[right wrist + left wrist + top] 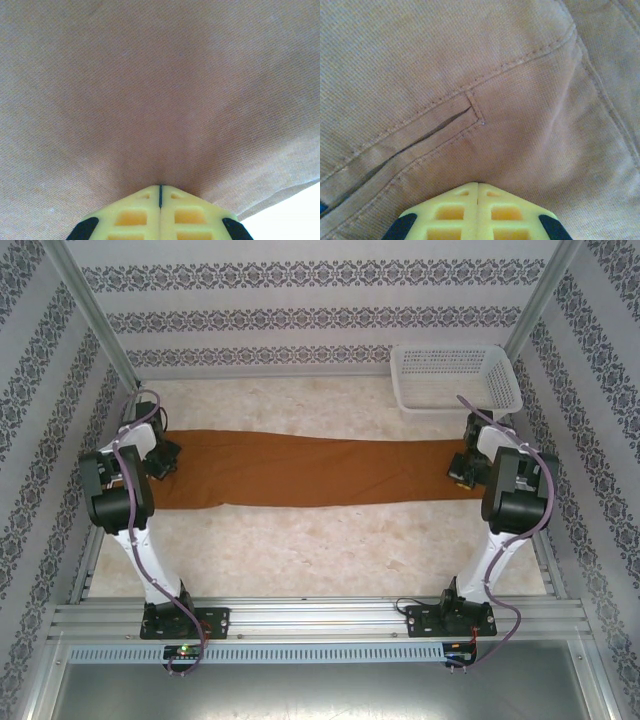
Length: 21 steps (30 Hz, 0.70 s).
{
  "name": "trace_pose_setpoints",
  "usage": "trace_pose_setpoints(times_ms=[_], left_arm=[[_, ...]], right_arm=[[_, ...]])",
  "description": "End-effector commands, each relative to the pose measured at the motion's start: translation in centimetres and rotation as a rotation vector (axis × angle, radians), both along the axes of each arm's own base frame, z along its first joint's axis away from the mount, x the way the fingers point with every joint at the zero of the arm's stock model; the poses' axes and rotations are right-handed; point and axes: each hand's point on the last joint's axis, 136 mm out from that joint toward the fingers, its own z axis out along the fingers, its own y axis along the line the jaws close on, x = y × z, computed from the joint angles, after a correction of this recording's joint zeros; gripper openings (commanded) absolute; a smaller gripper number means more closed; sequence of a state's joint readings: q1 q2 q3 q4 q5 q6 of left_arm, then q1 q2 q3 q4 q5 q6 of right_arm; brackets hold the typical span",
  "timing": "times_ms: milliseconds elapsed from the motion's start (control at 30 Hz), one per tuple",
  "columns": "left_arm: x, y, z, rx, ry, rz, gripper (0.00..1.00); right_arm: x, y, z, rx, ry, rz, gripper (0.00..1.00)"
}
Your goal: Roll up the long pants
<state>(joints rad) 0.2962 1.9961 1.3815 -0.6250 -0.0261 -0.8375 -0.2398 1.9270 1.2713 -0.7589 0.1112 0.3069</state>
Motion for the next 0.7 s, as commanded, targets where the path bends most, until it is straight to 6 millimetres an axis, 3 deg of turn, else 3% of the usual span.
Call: trace_pose_setpoints(times_ms=[0,33,67,100,133,167,233,333,433,567,667], left_arm=[[-6.0,-0.8,-1.3,-0.022,0.184,0.022,0.00],[-6.1,-1.0,-1.2,-0.027,0.168,0.016,0.00],[-6.2,-1.2,-1.0,-0.030,0.153,0.014,0.00],[-6.1,-1.4,-0.8,-0.034,0.139,0.005,0.07],[-5.7,-1.5,-0.2,-0.039,0.111,-0.010,0.23],[-5.3,-1.6,0.5,-0.043,0.088,-0.021,0.40],[-4.5,-1.7,2.0,-0.047,0.040,-0.036,0.99],[-3.3,-2.1,4.1,-0.060,-0.033,-0.056,1.00],[-2.7,-2.3,5.6,-0.066,-0.081,-0.060,1.00],[-2.2,-2.3,6.9,-0.055,-0.130,-0.064,1.00],[-2.0,-2.4,7.1,-0.060,-0.148,-0.066,1.00]], right_arm=[[-3.8,0.1,-0.3,-0.008,0.119,0.007,0.00],[-3.7,0.2,0.2,0.000,0.101,0.012,0.02],[-3.5,0.2,0.8,0.010,0.081,0.008,0.26],[-3.2,0.2,1.6,0.012,0.060,0.007,0.50],[-2.6,0.0,2.8,0.005,0.029,0.013,0.64],[-2.0,-0.4,4.1,-0.016,0.005,0.023,0.72],[-0.8,-1.7,6.4,-0.069,-0.036,0.038,0.81],[0.9,-4.5,8.7,-0.100,-0.079,0.006,0.84],[2.4,-7.6,9.3,-0.088,-0.125,-0.075,0.84],[3.5,-10.6,8.0,-0.113,-0.086,-0.080,0.83],[3.6,-11.3,6.5,-0.108,-0.042,-0.070,0.82]])
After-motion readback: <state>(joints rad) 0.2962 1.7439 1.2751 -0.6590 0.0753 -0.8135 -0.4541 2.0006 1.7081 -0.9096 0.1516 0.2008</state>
